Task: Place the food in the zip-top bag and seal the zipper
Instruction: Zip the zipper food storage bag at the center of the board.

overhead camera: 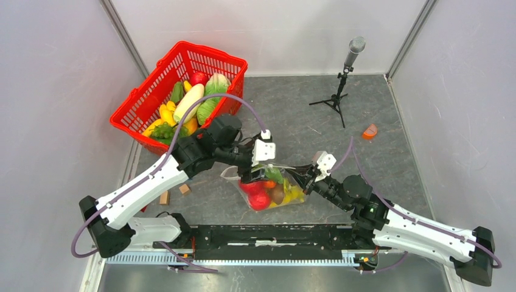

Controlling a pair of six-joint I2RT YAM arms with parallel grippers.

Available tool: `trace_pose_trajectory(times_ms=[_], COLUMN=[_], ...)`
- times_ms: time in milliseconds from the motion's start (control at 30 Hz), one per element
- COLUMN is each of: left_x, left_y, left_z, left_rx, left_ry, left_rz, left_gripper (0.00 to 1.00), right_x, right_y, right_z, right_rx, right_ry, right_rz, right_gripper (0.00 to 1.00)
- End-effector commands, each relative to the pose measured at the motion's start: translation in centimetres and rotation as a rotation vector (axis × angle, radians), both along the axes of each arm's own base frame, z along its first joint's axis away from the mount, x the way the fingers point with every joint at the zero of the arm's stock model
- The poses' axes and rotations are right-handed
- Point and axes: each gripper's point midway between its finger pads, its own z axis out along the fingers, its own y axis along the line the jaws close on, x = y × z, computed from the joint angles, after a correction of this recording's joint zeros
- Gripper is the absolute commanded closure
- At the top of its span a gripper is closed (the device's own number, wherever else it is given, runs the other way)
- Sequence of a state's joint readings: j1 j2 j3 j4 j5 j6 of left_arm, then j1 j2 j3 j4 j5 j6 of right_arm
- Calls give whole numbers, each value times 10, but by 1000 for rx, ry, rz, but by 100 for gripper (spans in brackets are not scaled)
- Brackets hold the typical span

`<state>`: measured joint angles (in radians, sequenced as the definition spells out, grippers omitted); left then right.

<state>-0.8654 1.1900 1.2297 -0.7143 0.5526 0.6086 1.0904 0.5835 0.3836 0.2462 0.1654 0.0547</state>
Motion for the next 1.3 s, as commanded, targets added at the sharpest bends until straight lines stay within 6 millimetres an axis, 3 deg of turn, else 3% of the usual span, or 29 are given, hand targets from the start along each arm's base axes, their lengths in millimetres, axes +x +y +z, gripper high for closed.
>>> trace_pose_trajectory(times_ms=[0,67,133,333,467,700,900,1033,1200,1267], left_x=[6,7,5,-22,-43,-42,-27,-28,-23,-21], left_y=[-16,-14,-7,24,26,15,13,15,22,25], left_z=[35,44,49,35,14,-12,-24,-15,26,31], left_rx=[-179,-207,-214,-157,-134,-118,-108,-115,-278,-335], left_ry=[61,73,76,162,263,330,303,284,157,105], left_rz=[103,143,170,205,157,151,208,205,230,238], left_gripper=[16,6,4,11,15,19,19,18,13,11], right_x=[7,7,8,7,6,4,2,1,1,1], right_y=[-3,-2,-2,-6,-5,-3,-4,-5,-5,-4], right_z=[9,9,7,11,12,13,17,19,17,16], right_rx=[56,58,56,68,71,80,95,101,95,98], right_ry=[-4,-1,3,-12,-15,-16,-21,-25,-23,-21], right_rz=[-42,-43,-46,-52,-43,-25,-18,-18,-17,-13], right_gripper=[100,100,100,100,100,100,100,100,100,100])
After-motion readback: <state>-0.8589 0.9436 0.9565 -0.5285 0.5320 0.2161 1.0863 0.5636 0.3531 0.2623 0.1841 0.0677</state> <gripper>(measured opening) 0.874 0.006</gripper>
